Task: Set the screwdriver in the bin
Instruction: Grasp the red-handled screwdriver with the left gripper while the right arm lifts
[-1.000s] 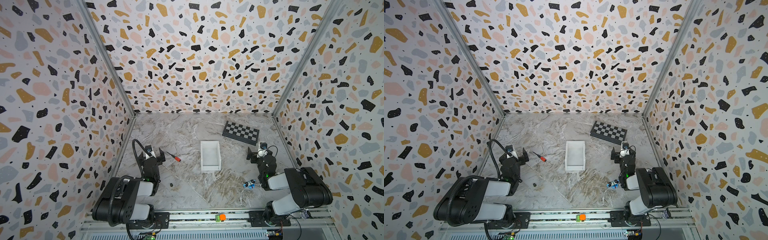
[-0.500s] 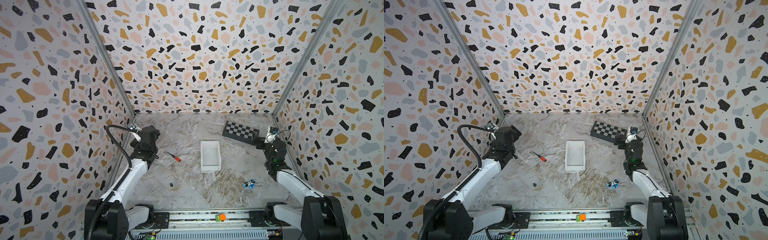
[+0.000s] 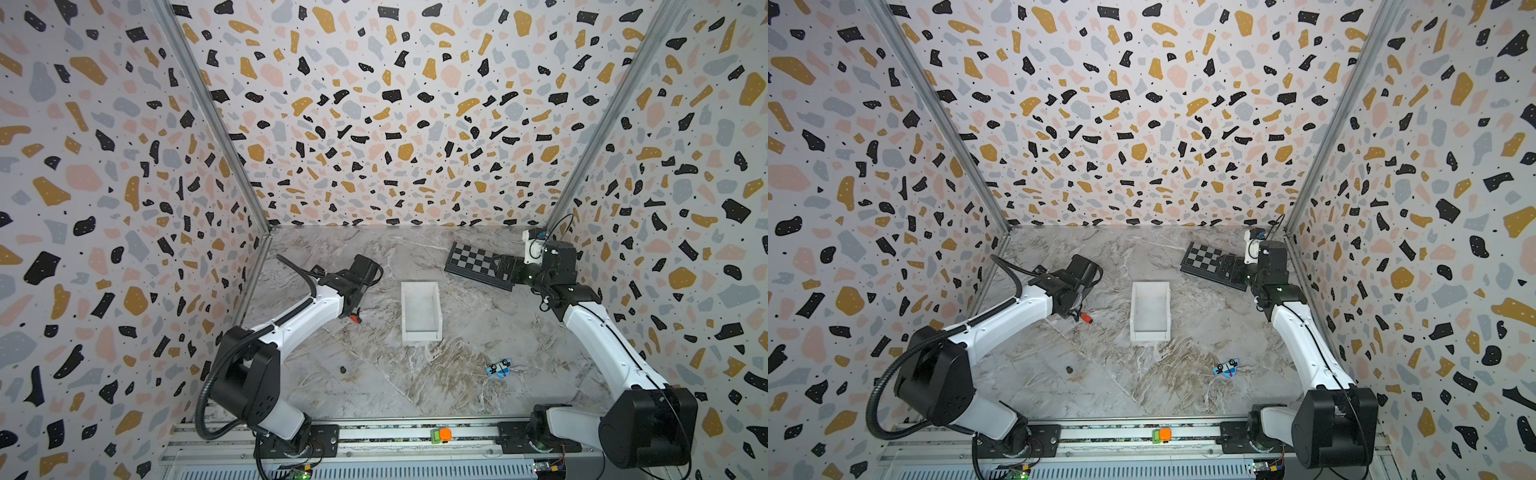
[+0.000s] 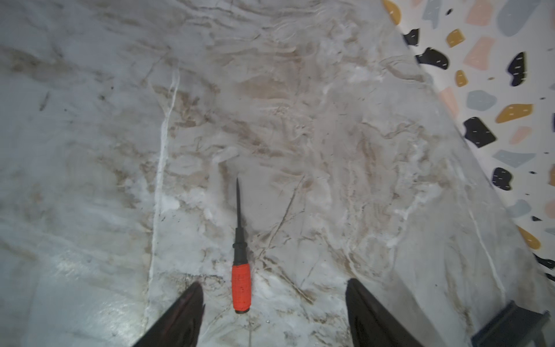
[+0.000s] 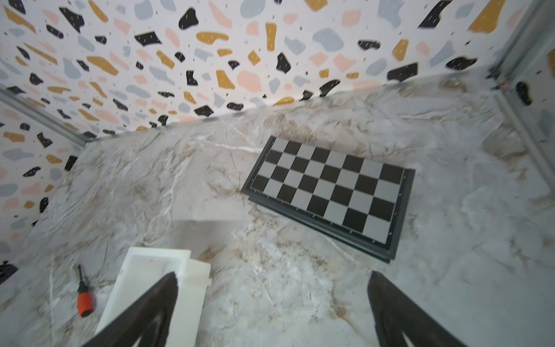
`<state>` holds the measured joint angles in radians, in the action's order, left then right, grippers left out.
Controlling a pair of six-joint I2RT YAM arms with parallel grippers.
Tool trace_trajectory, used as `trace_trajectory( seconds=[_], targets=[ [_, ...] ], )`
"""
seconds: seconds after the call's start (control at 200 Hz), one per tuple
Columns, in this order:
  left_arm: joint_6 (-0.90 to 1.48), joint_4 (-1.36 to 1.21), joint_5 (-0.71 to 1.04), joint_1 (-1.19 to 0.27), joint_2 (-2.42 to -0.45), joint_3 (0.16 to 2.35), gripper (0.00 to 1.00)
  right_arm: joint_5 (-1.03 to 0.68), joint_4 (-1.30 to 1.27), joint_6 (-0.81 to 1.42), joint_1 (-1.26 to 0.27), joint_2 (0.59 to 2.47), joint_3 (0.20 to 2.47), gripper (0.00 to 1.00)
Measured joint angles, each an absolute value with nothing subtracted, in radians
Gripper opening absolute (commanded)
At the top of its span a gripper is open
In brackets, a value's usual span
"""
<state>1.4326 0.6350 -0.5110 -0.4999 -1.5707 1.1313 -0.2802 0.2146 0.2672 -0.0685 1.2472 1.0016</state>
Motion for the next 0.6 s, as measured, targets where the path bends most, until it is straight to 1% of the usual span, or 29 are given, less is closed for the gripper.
trace_trajectory(
  seconds=[0.05,0.125,0.16,0.32,0.445,0.601],
  targets=[
    [1.455,0.643,-0.509,-0.5,-1.587,1.131,0.65,-0.297,0.228,0.267,-0.072,1.251,0.999,0.99],
    [1.485,0.655,-0.509,-0.5,-1.61,1.131,0.57,-0.316,0.237,0.265,-0.074,1.252,0.99,0.99],
    [1.493,0.659,-0.508,-0.5,-1.621,1.131,0.56,-0.326,0.238,0.265,-0.075,1.252,0.985,0.99],
    [1.514,0.665,-0.5,-0.502,-1.669,1.131,0.56,-0.359,0.239,0.264,-0.075,1.253,0.965,0.99],
    [1.526,0.664,-0.482,-0.512,-1.711,1.131,0.59,-0.379,0.239,0.261,-0.075,1.258,0.964,0.99],
    [1.538,0.65,-0.465,-0.532,-1.76,1.131,0.58,-0.397,0.239,0.251,-0.075,1.264,0.963,0.99]
  ],
)
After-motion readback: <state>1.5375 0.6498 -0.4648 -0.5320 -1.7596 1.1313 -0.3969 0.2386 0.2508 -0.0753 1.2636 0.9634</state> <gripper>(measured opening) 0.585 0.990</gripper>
